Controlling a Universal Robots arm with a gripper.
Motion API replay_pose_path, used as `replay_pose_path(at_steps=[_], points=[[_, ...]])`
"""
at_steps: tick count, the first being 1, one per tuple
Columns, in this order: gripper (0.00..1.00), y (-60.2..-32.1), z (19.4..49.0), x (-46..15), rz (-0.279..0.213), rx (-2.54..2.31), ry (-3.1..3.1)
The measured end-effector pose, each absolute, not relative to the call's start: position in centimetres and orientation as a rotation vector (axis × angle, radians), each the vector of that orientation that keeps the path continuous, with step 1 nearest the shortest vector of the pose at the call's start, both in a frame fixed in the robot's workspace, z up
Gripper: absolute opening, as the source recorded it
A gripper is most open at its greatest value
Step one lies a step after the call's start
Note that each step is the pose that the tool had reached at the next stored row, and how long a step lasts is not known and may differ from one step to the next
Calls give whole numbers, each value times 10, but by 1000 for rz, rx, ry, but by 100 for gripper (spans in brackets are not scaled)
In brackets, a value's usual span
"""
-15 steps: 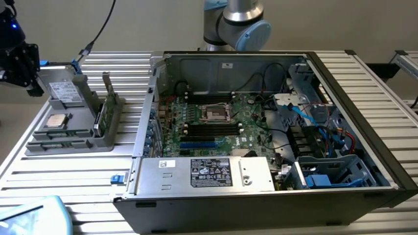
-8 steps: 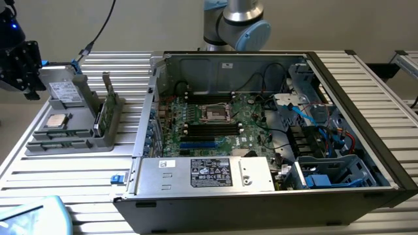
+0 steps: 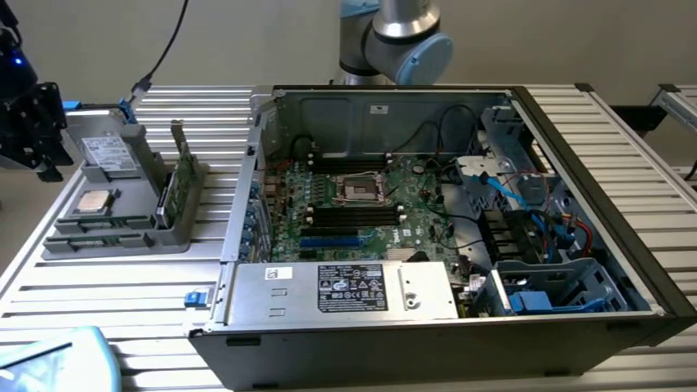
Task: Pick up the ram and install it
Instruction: 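Pick up the ram and move it above insertion slot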
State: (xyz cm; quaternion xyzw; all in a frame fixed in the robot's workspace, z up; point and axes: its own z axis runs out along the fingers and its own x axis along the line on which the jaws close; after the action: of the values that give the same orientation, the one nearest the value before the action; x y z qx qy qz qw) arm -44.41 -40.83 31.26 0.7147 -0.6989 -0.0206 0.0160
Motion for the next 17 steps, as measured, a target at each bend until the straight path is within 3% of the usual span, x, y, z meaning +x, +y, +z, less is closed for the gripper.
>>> replay_pose_path(at_steps=[17], points=[[37, -431, 282, -432, -68, 2265, -2133]])
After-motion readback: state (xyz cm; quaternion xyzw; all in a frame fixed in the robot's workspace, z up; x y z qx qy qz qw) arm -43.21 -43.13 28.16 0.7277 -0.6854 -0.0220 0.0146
